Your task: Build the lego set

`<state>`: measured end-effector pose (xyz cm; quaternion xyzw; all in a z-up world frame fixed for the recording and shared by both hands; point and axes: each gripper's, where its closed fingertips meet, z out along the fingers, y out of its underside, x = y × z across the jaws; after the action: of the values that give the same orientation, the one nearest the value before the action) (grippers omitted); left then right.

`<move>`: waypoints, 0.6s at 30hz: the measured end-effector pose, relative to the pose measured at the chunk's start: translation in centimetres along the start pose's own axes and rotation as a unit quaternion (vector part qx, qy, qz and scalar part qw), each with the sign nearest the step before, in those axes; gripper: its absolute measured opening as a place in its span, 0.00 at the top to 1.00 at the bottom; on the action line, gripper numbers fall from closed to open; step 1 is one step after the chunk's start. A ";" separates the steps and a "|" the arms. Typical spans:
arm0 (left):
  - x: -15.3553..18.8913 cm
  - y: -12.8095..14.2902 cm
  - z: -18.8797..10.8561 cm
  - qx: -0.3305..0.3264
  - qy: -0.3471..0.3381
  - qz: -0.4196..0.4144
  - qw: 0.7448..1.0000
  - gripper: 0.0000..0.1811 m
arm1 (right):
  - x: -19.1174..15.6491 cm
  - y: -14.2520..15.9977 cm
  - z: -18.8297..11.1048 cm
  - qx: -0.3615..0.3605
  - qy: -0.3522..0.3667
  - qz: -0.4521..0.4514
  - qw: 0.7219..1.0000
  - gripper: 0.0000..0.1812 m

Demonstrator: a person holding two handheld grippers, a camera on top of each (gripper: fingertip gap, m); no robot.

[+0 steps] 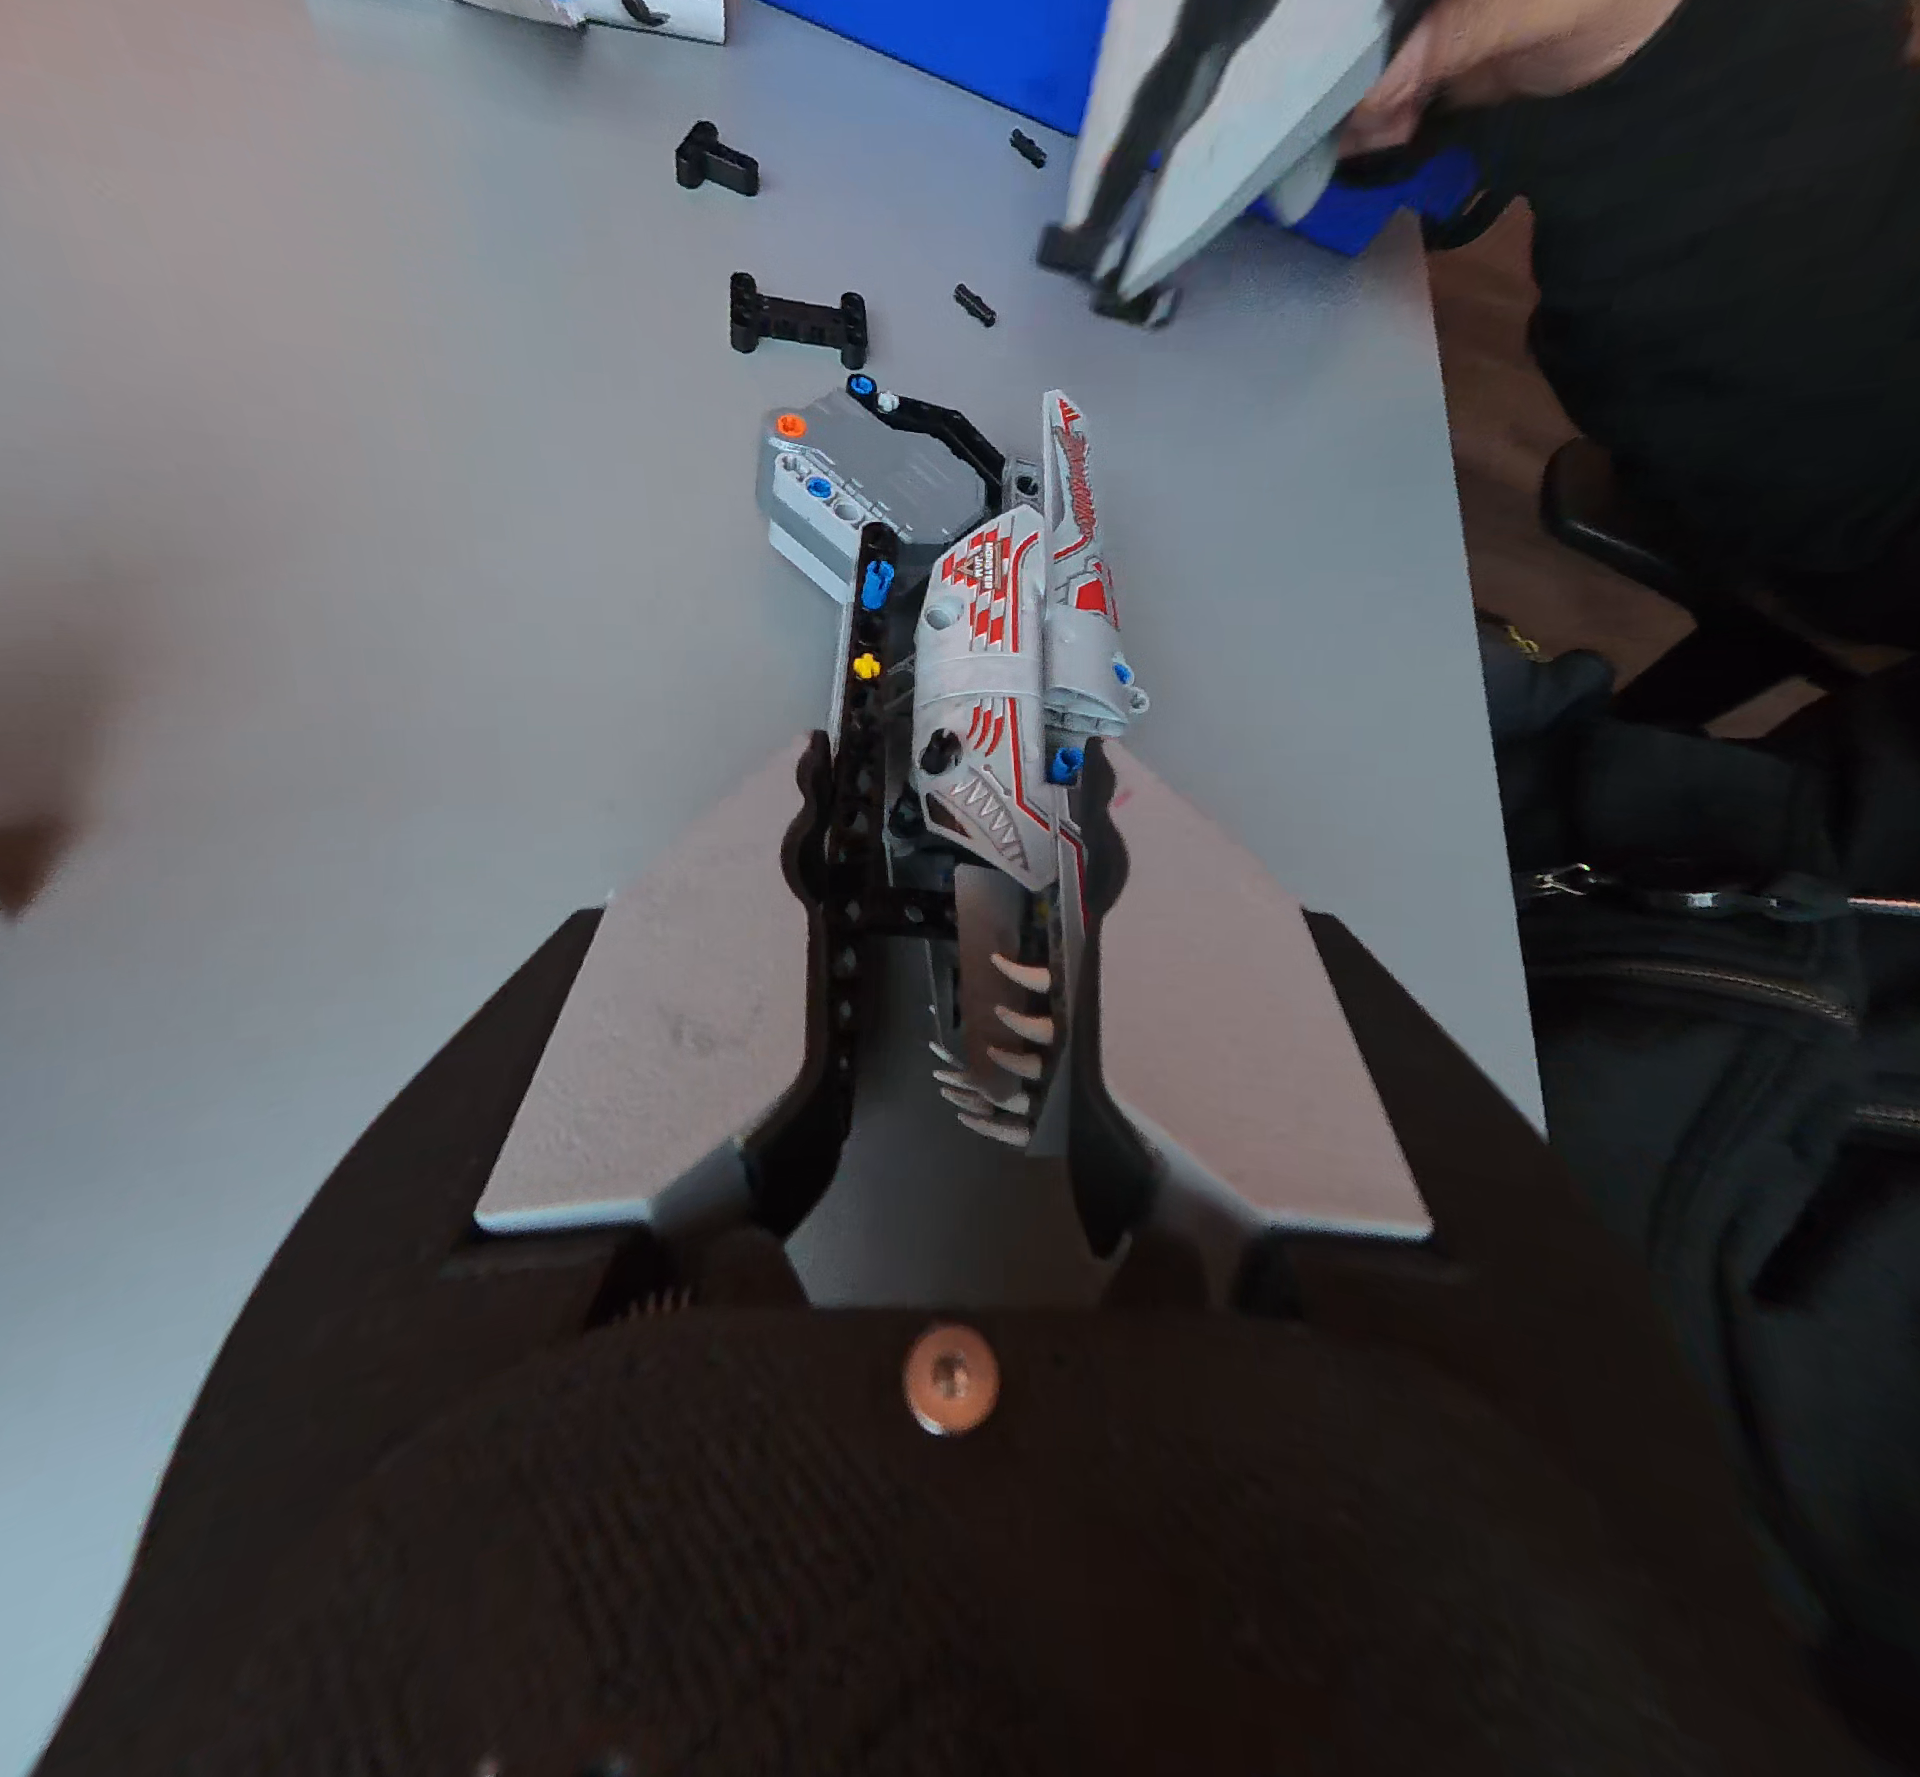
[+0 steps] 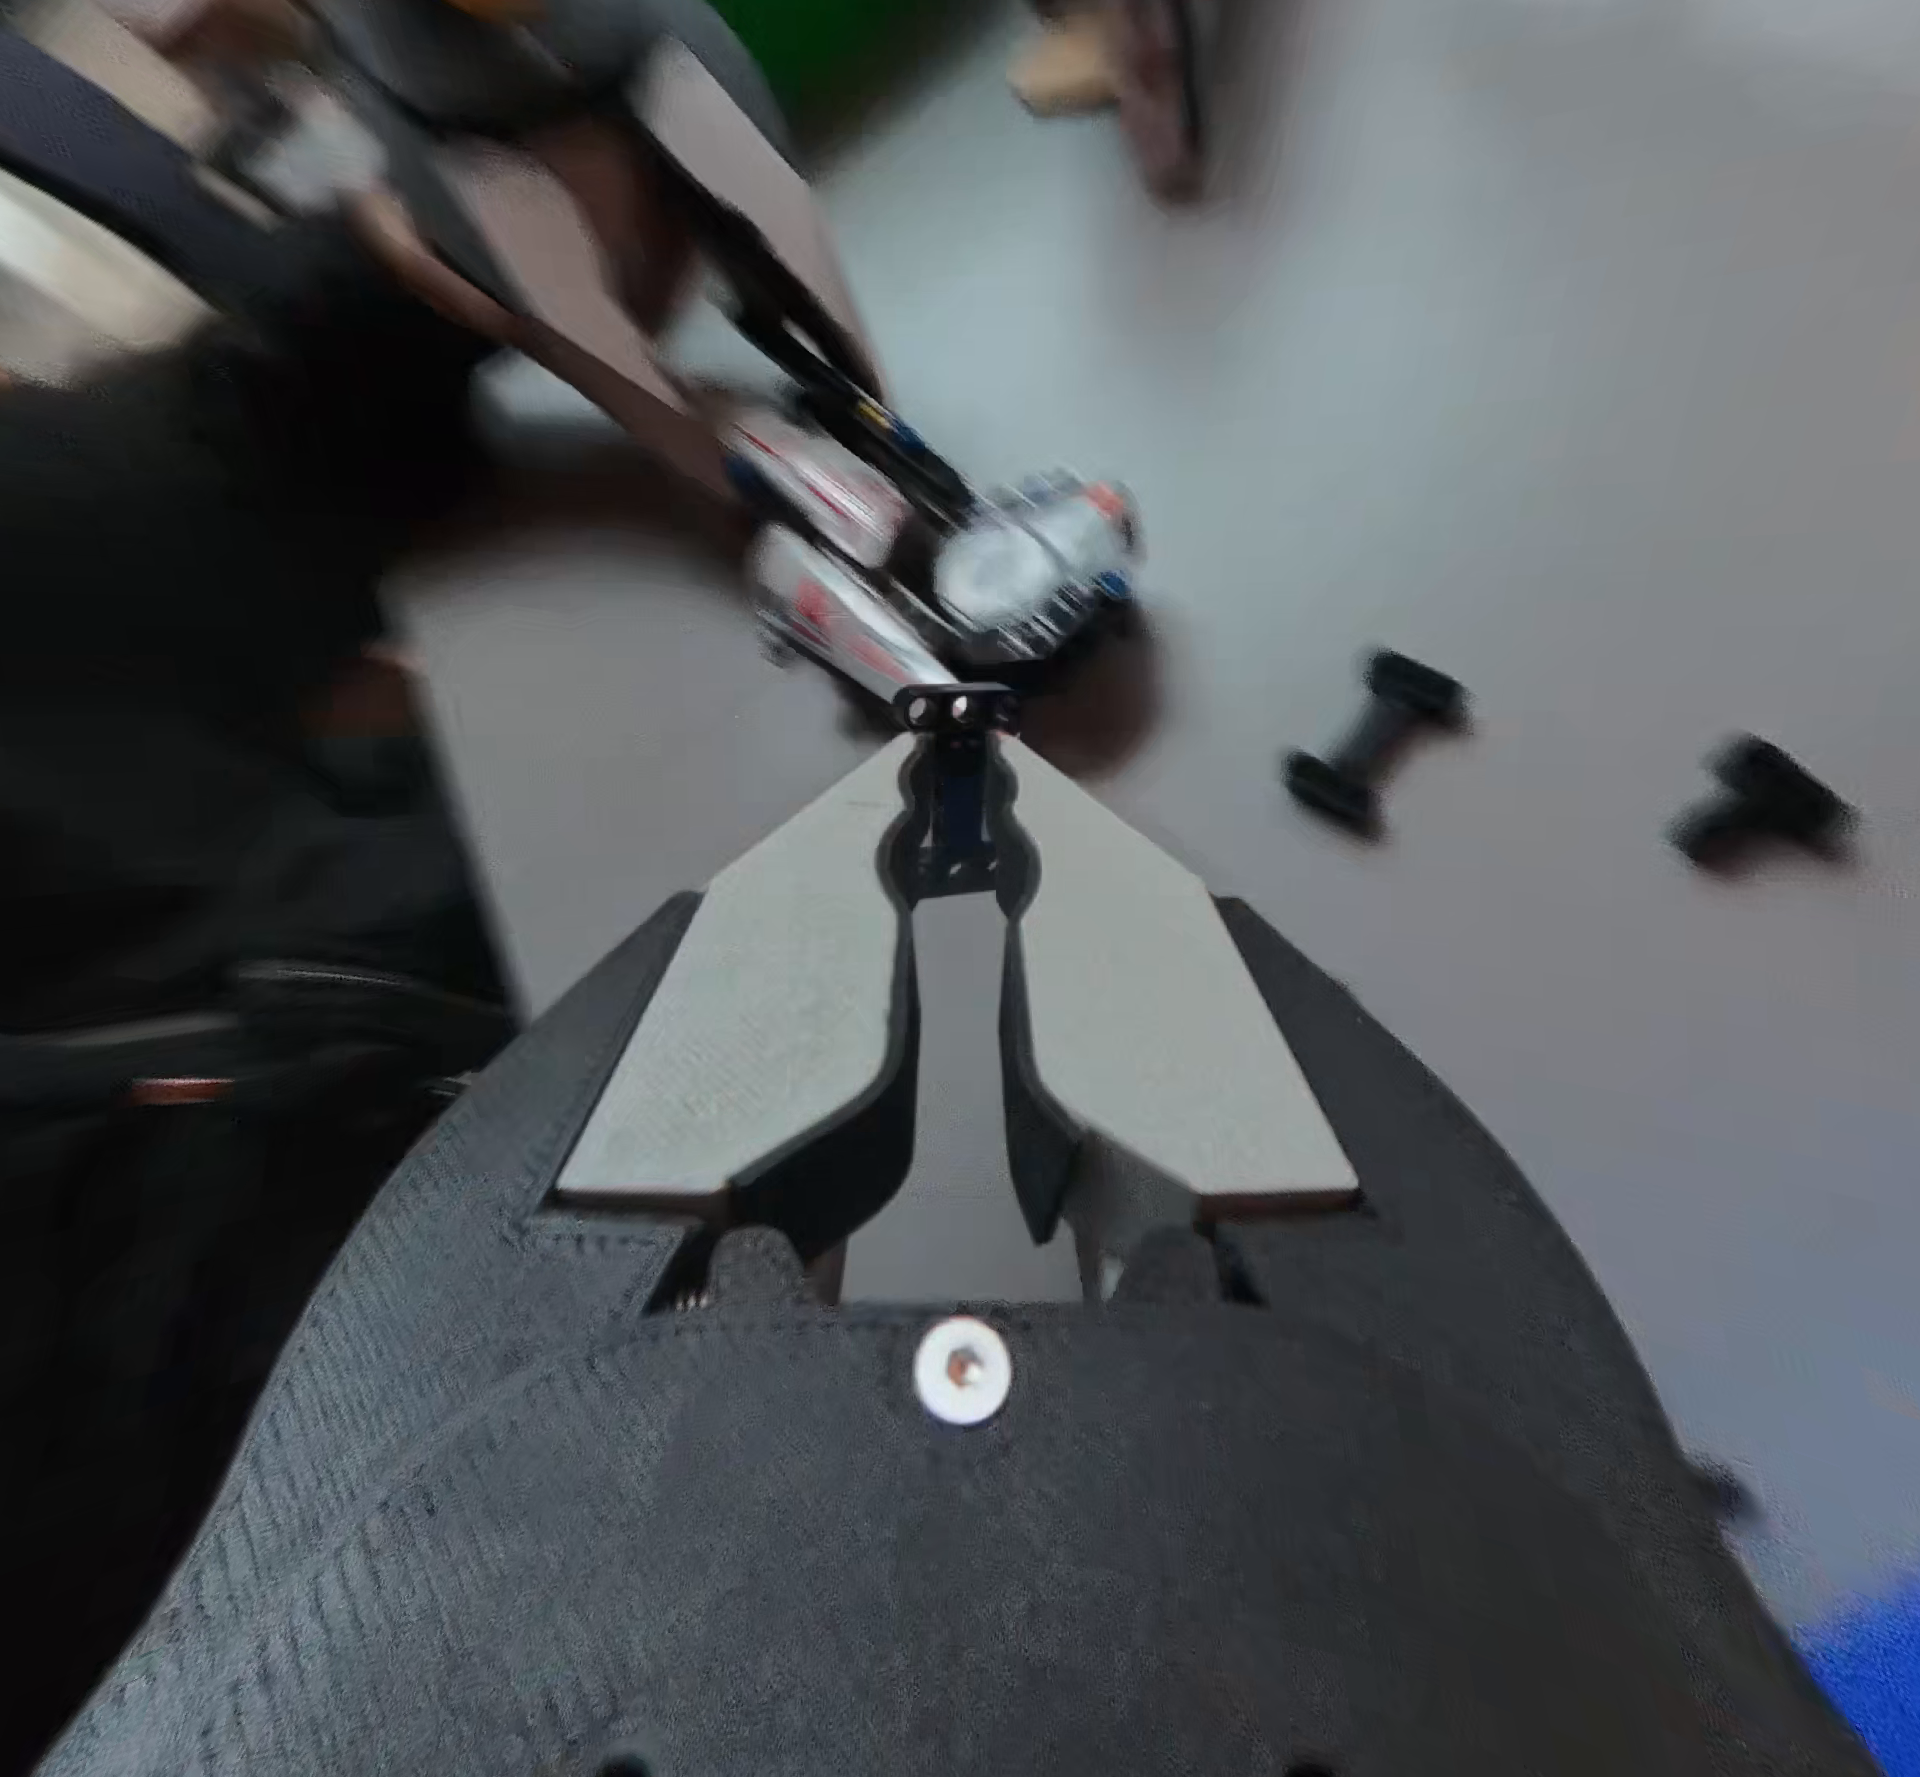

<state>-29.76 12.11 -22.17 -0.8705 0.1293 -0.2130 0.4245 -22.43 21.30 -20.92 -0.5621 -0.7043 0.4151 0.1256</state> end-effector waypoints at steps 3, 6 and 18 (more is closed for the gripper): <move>-0.1 0.0 -0.2 0.000 0.005 -0.005 1.000 0.75 | 2.7 3.3 1.8 -0.106 0.099 -0.054 0.988 0.90; -0.1 -0.7 -1.1 0.024 0.013 -0.011 1.000 0.75 | 3.5 4.3 2.5 -0.145 0.143 -0.077 0.976 0.80; -1.9 0.0 -3.1 0.031 -0.007 -0.040 0.999 0.78 | 0.3 0.4 1.1 -0.053 0.110 -0.101 0.987 0.81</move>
<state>-32.93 10.77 -20.96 -0.8628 0.0848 -0.2280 0.4431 -22.98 21.07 -22.02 -0.5366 -0.7599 0.2981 0.2141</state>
